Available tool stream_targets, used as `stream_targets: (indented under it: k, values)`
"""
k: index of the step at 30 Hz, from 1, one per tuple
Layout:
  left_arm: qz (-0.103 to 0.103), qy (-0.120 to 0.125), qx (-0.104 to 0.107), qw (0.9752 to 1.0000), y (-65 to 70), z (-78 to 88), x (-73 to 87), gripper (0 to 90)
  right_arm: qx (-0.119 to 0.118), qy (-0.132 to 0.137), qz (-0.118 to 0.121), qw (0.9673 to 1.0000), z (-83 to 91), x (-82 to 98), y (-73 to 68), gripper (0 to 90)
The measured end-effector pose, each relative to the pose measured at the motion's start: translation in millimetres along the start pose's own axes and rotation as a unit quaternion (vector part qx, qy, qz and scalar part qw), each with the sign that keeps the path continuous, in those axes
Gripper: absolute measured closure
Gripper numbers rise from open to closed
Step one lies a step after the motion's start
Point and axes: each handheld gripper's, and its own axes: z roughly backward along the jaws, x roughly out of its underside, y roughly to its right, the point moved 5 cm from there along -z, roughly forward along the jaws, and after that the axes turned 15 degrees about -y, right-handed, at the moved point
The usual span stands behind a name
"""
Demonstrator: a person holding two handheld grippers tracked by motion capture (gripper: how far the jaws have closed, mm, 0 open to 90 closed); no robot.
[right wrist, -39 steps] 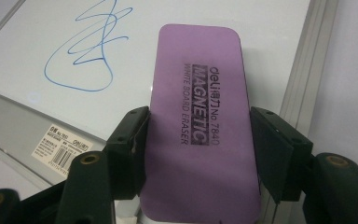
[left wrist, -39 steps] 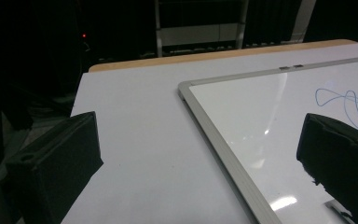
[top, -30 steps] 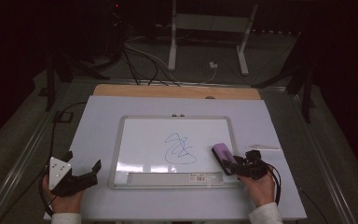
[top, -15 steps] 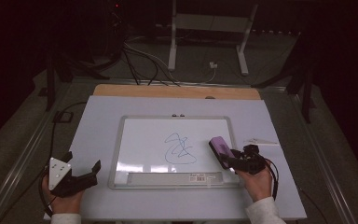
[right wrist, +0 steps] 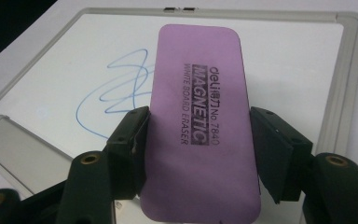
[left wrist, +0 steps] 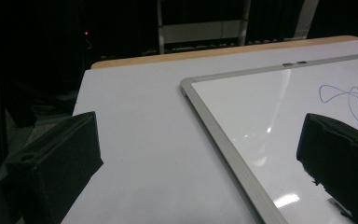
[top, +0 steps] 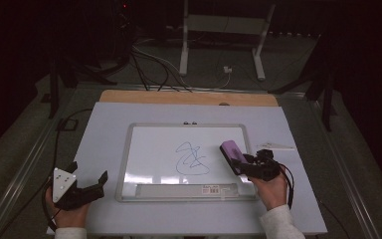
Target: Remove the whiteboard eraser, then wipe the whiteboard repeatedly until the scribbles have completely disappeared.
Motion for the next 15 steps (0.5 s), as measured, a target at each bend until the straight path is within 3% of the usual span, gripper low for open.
stream_targets:
  k: [15]
  values:
    - [-0.001,0.0,0.002,1.0,1.1,-1.4,-1.1,0.6,-0.002,0.0,0.021,0.9998,-8.0,-13.0,-15.6,40.7]
